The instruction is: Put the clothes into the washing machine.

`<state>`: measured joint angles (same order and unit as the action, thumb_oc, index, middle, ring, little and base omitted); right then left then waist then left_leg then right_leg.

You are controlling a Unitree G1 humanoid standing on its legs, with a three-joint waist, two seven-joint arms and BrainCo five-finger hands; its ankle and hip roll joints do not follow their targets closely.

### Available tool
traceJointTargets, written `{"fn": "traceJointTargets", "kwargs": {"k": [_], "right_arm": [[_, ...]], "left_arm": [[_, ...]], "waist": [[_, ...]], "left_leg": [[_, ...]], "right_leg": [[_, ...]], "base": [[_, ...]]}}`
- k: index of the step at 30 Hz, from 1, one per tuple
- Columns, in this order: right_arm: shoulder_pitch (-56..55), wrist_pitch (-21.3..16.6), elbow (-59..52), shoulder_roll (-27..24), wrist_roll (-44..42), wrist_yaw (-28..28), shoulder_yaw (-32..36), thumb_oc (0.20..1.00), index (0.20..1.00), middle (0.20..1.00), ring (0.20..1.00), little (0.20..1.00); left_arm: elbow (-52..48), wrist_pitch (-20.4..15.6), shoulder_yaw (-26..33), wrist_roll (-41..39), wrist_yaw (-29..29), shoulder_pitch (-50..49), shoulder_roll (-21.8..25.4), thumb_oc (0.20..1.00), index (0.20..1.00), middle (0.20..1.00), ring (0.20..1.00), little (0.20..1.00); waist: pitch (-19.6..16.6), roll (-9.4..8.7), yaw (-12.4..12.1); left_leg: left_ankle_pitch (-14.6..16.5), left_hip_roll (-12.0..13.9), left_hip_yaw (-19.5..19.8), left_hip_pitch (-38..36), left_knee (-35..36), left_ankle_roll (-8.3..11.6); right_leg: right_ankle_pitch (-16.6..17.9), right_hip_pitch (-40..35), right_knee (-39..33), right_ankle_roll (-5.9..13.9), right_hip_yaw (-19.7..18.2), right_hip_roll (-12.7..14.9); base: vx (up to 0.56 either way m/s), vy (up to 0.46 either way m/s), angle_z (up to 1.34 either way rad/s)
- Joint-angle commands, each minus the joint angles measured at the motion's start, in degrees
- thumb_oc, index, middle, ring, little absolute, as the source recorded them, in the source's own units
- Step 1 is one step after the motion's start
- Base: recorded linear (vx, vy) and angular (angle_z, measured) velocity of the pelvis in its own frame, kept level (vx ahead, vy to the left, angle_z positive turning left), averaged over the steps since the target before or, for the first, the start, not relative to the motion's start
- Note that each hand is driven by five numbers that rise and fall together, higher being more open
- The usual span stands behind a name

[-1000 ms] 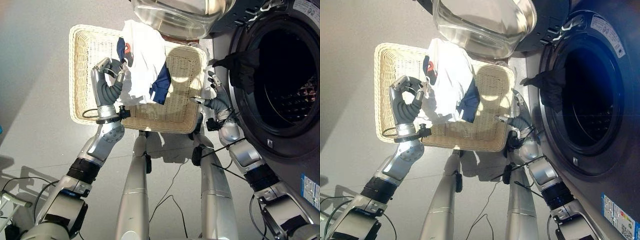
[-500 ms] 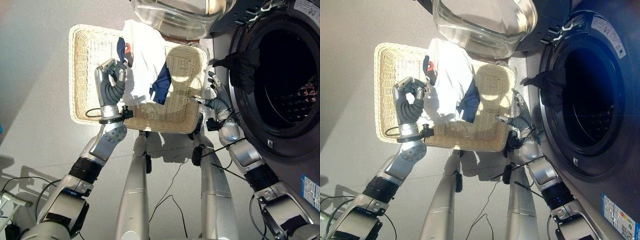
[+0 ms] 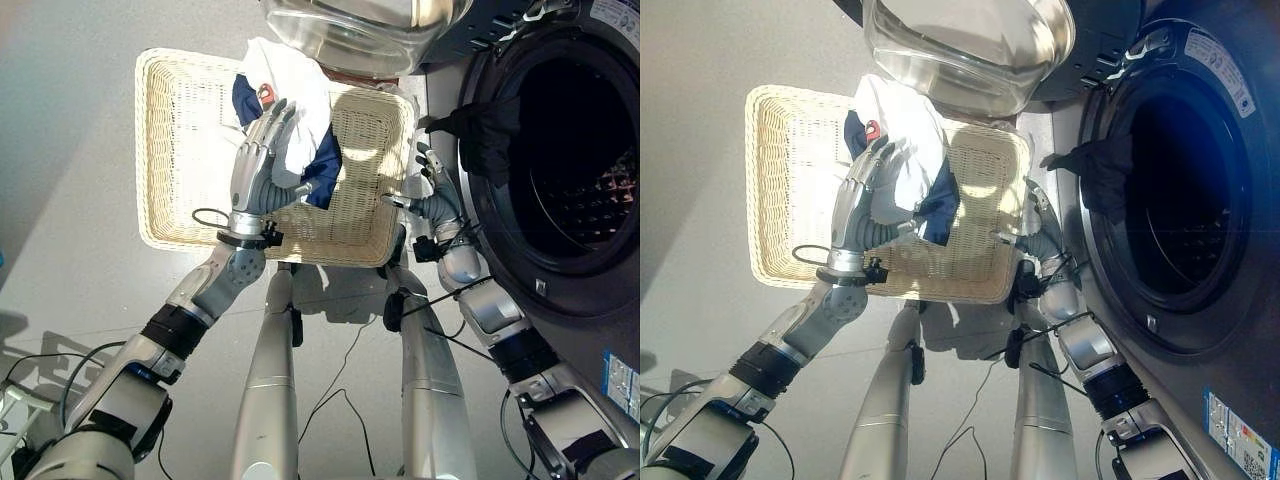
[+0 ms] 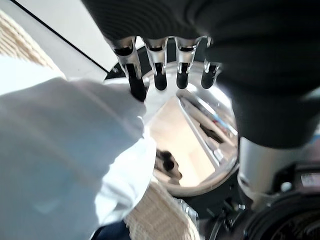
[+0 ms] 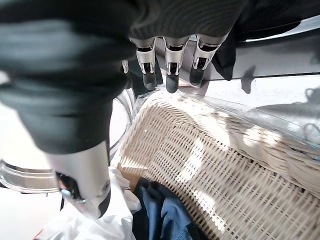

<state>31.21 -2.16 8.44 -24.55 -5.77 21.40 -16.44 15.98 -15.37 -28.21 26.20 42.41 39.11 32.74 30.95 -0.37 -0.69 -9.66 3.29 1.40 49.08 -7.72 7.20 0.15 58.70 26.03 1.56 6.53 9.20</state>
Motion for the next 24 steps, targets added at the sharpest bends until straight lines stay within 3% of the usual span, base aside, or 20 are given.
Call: {"fn": "traceJointTargets", "kwargs": {"k": [1, 21, 24], "right_arm": [[-2.0, -3.7, -2.6, -2.4, -1.4, 0.1, -1.3, 1.0, 1.0, 1.0, 1.0, 1.0], [-2.2, -4.5, -2.2, -3.1, -2.0, 0.3, -1.2, 1.0, 1.0, 1.0, 1.0, 1.0], [-1.9, -4.3, -2.2, -3.3, -2.3, 0.3, -1.0, 1.0, 1.0, 1.0, 1.0, 1.0]], "left_arm": [[-0.6, 1.2, 0.7, 1.6, 0.5, 1.4, -0.7, 1.0, 1.0, 1.0, 1.0, 1.0], [6.4, 17.3, -0.6, 3.3, 3.9, 1.4, 0.5, 1.0, 1.0, 1.0, 1.0, 1.0], [6.6, 17.9, -0.3, 3.7, 3.4, 1.5, 0.7, 1.0, 1.0, 1.0, 1.0, 1.0]], "waist": [[-1.2, 2.17, 2.0], [-1.2, 2.26, 2.1], [-1.2, 2.28, 2.0]], "left_leg": [[1.0, -3.5, -1.5, 1.9, -3.6, -5.4], [0.8, -3.5, -1.4, 2.2, -3.7, -5.11], [0.8, -3.4, -1.4, 2.2, -3.6, -5.13]], "right_leg": [[9.7, -4.0, -10.2, 4.17, 0.6, -3.6], [9.8, -3.6, -10.2, 4.3, 0.5, -3.6], [9.8, -3.5, -10.1, 4.3, 0.5, -3.5]], "base": [[0.0, 0.0, 0.0], [0.0, 0.0, 0.0], [0.0, 0.0, 0.0]]}}
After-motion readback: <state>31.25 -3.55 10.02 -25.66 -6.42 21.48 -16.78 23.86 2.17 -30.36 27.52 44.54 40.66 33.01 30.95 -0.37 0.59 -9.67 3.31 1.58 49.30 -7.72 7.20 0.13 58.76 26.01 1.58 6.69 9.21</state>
